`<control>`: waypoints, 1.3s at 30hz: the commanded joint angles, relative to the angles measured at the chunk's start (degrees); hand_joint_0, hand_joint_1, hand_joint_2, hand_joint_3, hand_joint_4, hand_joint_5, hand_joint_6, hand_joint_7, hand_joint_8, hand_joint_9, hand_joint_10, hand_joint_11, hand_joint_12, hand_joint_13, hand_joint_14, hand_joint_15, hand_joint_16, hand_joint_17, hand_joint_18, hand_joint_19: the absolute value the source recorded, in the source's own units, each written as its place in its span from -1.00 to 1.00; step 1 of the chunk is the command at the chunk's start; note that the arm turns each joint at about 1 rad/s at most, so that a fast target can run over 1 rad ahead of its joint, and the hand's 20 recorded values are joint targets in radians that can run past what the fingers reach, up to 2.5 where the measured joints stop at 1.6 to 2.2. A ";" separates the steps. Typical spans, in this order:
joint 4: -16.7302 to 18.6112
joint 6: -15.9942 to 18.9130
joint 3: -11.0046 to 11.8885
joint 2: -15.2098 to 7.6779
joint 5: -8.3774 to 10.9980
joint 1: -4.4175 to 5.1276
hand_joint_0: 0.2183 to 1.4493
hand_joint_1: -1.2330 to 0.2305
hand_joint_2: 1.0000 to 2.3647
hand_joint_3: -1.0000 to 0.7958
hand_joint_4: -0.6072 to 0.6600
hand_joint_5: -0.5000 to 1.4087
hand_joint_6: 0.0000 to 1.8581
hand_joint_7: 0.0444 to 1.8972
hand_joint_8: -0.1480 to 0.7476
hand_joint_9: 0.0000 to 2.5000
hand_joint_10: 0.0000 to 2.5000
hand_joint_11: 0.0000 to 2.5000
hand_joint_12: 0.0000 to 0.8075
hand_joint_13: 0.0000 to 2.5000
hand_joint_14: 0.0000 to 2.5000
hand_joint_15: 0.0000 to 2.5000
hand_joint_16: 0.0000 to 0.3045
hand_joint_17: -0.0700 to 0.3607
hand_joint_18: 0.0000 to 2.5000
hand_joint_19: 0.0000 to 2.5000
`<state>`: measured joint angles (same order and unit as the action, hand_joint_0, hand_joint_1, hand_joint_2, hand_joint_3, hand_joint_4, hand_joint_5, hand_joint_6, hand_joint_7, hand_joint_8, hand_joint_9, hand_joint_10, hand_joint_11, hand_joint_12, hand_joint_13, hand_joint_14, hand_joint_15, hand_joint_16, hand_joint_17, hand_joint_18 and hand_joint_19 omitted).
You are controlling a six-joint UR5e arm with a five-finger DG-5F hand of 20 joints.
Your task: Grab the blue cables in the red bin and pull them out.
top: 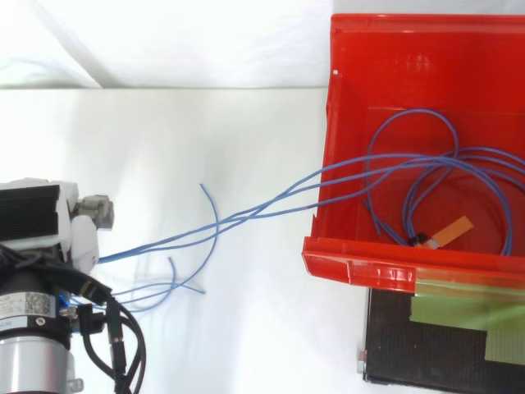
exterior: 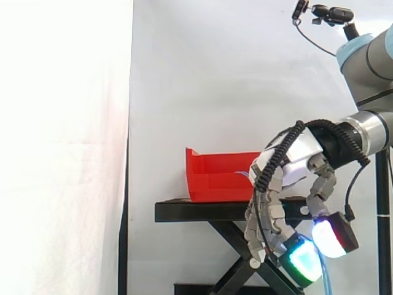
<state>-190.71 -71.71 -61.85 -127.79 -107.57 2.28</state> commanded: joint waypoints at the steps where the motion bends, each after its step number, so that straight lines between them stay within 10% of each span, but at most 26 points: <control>1: -1.85 30.27 1.03 -0.01 0.87 0.45 0.10 -0.47 -1.00 -1.00 -0.02 0.49 -0.45 -0.41 -0.08 -0.20 -0.99 -0.09 -0.20 -0.37 -0.98 -0.43 -0.74 -0.26 -0.47 -0.35; 21: -4.14 50.57 1.12 -0.01 4.30 1.50 0.11 -0.47 -1.00 -1.00 -0.01 0.49 -0.46 -0.41 -0.08 -0.20 -0.99 -0.11 -0.18 -0.27 -0.98 -0.34 -0.74 -0.25 -0.45 -0.36; 39: -4.14 52.07 1.12 -0.01 4.38 1.50 0.12 -0.49 -1.00 -1.00 -0.01 0.49 -0.46 -0.40 -0.06 -0.20 -0.99 -0.08 -0.20 0.01 -1.00 0.12 -0.73 -0.24 -0.30 -0.24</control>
<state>-194.85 -19.86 -60.73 -127.79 -103.18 3.78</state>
